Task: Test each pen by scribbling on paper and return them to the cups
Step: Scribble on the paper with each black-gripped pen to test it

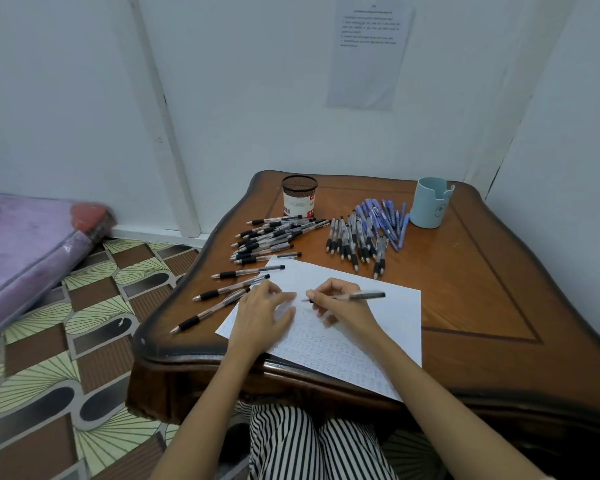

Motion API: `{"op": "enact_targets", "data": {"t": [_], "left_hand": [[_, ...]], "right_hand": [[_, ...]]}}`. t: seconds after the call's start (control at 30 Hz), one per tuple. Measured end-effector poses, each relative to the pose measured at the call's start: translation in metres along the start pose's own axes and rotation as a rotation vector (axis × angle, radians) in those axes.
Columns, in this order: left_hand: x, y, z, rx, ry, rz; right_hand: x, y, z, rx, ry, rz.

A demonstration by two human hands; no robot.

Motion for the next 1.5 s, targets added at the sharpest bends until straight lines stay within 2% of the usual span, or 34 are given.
{"op": "enact_targets", "data": {"t": [0.17,0.33,0.63,1.5], "left_hand": [[0.0,-0.003,-0.002,0.017,0.016,0.015],[0.0,-0.002,-0.001,0.023,-0.002,0.031],[0.001,-0.002,0.0,0.02,0.011,0.035],[0.002,-0.003,-0.002,0.026,0.016,0.051]], "right_hand": [[-0.013,-0.01,0.002,0.319,0.167,0.167],[-0.021,-0.007,0.011,0.296,0.261,0.252],[-0.022,-0.005,0.006,0.364,0.201,0.279],[-0.019,-0.012,0.01,0.386,0.267,0.325]]}}
Point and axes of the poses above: each hand's wrist, its own x-axis away from the middle knuckle, its own z-axis out of the back of the hand, y = z × x, the point moved 9 cm from there along -x, towards the middle knuckle, and after that the axes turned 15 degrees about -x, right-handed, at the moved point
